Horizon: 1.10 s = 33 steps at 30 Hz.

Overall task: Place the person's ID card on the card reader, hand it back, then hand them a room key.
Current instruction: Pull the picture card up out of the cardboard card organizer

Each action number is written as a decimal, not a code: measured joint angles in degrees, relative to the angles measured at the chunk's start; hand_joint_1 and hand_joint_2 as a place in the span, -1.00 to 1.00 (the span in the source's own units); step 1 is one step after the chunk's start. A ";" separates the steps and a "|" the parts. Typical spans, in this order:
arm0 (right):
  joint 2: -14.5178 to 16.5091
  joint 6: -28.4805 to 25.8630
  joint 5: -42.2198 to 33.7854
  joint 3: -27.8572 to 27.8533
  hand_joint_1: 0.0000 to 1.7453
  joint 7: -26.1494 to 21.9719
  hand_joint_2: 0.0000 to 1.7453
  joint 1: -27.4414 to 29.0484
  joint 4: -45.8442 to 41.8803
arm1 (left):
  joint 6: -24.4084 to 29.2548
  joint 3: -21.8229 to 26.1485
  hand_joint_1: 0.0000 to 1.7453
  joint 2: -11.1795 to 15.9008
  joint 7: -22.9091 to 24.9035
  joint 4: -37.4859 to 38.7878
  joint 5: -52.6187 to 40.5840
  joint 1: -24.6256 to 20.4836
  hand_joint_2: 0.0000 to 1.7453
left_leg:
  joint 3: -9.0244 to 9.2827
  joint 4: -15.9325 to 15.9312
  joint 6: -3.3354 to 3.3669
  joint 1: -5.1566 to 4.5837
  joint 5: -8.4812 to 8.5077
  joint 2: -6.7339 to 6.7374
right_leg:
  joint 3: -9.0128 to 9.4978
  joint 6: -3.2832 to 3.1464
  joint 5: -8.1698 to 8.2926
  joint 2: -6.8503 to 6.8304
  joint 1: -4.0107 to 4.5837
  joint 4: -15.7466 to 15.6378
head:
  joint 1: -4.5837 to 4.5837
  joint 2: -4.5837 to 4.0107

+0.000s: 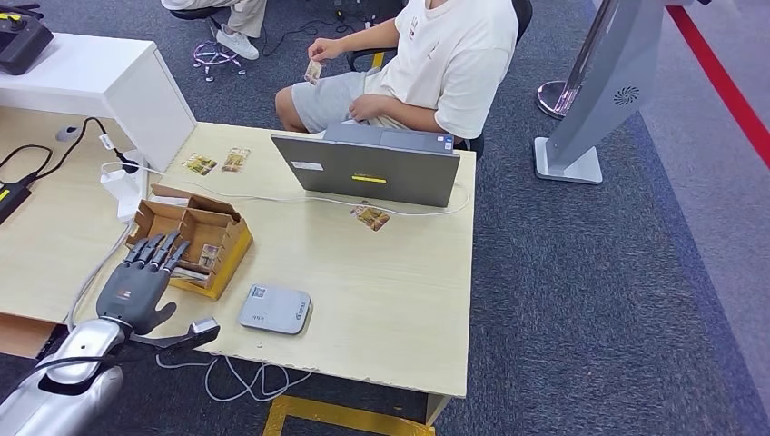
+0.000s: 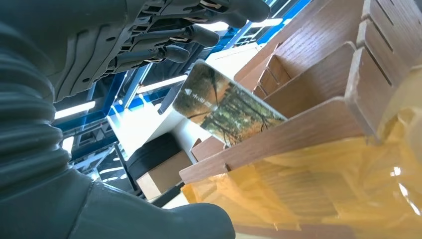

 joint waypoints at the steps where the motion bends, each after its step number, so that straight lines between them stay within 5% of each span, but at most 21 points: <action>1: 0.00 0.00 0.00 0.00 -1.00 0.02 -1.00 0.00 0.00 | -0.01 0.00 -1.00 -0.06 0.17 0.00 -0.09 -0.10 1.00 | 0.00 0.00 0.00 0.00 0.00 0.00 | 0.00 0.00 0.00 0.00 0.00 0.00 | -0.01 0.00; 33: 0.00 0.00 0.03 0.00 -1.00 0.10 -1.00 0.01 0.00 | -0.71 0.00 -1.00 -0.52 1.42 1.01 -0.56 -1.13 1.00 | 0.00 0.00 0.00 0.00 0.00 0.00 | -0.01 0.00 0.00 0.01 0.00 0.00 | 0.00 -0.01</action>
